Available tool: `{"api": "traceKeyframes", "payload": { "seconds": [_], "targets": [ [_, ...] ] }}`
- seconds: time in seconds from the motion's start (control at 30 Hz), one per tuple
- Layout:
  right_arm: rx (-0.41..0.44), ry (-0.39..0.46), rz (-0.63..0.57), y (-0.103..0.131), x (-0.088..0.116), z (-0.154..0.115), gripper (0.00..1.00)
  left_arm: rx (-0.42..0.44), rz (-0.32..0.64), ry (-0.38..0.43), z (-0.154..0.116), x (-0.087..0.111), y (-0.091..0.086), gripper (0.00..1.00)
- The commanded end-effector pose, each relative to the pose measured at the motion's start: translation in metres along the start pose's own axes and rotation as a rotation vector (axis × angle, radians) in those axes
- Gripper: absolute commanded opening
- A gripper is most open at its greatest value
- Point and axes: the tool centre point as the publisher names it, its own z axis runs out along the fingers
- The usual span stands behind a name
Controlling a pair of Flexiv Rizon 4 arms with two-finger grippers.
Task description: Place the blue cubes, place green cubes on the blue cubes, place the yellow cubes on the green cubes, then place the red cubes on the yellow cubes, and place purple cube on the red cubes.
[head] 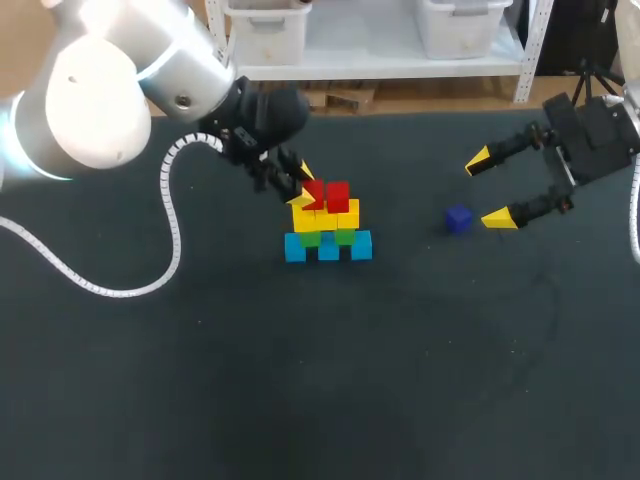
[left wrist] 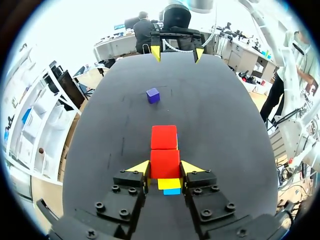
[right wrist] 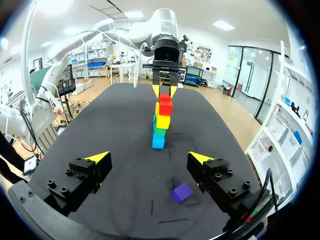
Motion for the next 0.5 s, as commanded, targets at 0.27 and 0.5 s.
{"api": "traceKeyframes", "payload": {
  "seconds": [0.27,0.5],
  "targets": [
    [0.000,-0.001,-0.001,-0.0004,0.0002,0.0004,1.00,0.010,-0.010,-0.006,0.0032,0.0019,-0.0006,0.00],
    [0.000,-0.001,-0.001,-0.0004,0.0002,0.0004,1.00,0.013,-0.013,-0.010,0.0050,0.0005,-0.0014,0.00]
  ]
}}
